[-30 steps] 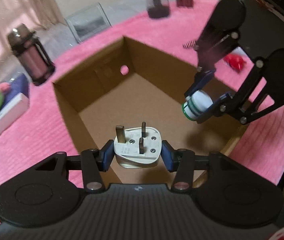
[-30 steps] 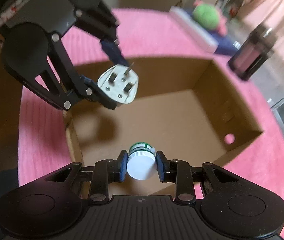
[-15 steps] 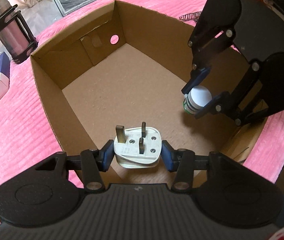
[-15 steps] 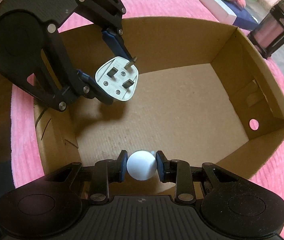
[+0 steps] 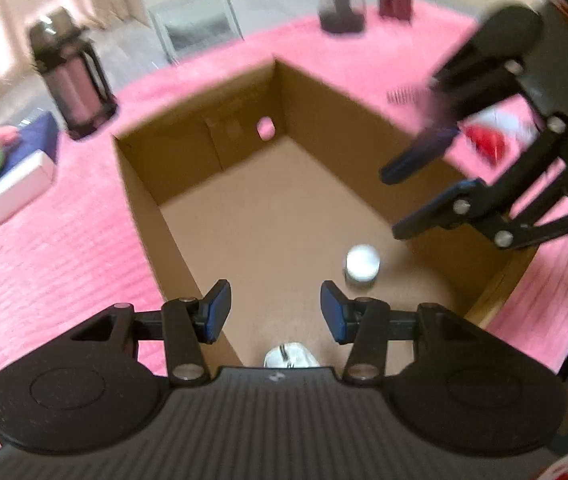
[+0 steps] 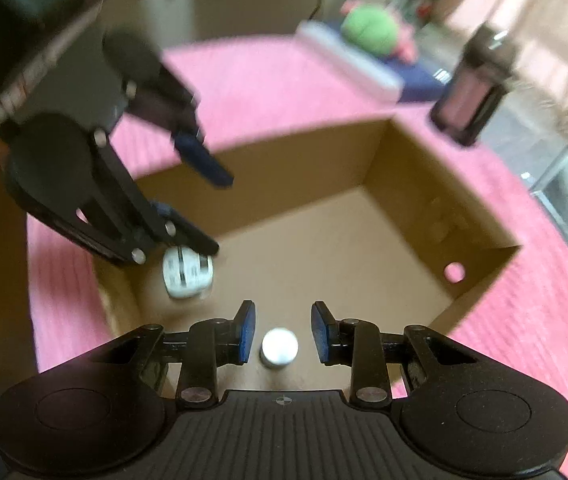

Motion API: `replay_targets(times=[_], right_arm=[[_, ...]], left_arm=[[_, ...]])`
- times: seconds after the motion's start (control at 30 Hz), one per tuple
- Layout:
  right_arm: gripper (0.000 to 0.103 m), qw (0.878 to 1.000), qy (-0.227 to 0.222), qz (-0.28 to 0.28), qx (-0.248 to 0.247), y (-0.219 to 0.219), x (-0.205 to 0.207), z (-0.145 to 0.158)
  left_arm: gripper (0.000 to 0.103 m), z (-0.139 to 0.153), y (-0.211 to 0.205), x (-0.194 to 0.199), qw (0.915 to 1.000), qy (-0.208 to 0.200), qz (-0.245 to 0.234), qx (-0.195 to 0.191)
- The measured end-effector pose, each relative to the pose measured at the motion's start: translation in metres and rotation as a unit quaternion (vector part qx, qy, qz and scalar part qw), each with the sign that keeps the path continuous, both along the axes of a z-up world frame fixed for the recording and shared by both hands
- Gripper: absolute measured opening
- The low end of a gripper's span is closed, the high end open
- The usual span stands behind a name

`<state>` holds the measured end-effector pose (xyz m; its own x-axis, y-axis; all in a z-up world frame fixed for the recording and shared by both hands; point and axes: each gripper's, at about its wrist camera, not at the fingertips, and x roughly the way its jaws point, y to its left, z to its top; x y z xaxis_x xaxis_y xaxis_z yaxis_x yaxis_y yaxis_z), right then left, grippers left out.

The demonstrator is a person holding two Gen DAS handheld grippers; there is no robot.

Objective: Organize rigid objects
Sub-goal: 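Open both tools to drop the plug and cylinder into the box, then move both tools back toward the remaining items on the blanket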

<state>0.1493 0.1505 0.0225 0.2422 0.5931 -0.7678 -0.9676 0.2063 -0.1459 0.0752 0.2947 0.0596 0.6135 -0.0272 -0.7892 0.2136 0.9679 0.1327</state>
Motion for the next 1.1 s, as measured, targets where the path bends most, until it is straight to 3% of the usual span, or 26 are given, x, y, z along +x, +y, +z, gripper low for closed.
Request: replay_targets(times=[0.1,0.3,0.43,0.57,0.7,0.87,0.97,1.1], right_arm=[[0.027,0.997,-0.002,-0.038,0.067,-0.032,-0.009,0.023],[0.027,0.979,0.000,-0.121,0.167,-0.109,-0.035,0.048],[0.028,0.959,0.003,-0.189,0.213,-0.163,-0.052,0.052],[0.030,0.930,0.018,-0.267,0.251,-0.220,-0.070,0.045],[0.070,0.900,0.002,-0.341,0.271,-0.275,-0.091,0.033],[0.073,0.877,-0.018,-0.403,0.261,-0.328,-0.106,0.018],[0.073,0.859,-0.010,-0.438,0.265,-0.355,-0.104,0.005],[0.074,0.845,-0.005,-0.468,0.260,-0.390,-0.105,-0.009]], left_arm=[[0.044,0.021,-0.007,-0.013,0.9984,-0.047,0.020,-0.025],[0.044,0.053,-0.054,-0.044,0.9905,-0.121,0.029,-0.058],[0.045,0.063,-0.096,-0.062,0.9844,-0.153,0.024,-0.083],[0.049,0.063,-0.137,-0.075,0.9792,-0.175,0.019,-0.100],[0.055,0.054,-0.175,-0.081,0.9737,-0.187,0.018,-0.129],[0.057,0.031,-0.218,-0.073,0.9729,-0.172,0.023,-0.152],[0.063,0.018,-0.239,-0.064,0.9709,-0.158,0.026,-0.178],[0.070,0.000,-0.266,-0.053,0.9739,-0.153,0.024,-0.166]])
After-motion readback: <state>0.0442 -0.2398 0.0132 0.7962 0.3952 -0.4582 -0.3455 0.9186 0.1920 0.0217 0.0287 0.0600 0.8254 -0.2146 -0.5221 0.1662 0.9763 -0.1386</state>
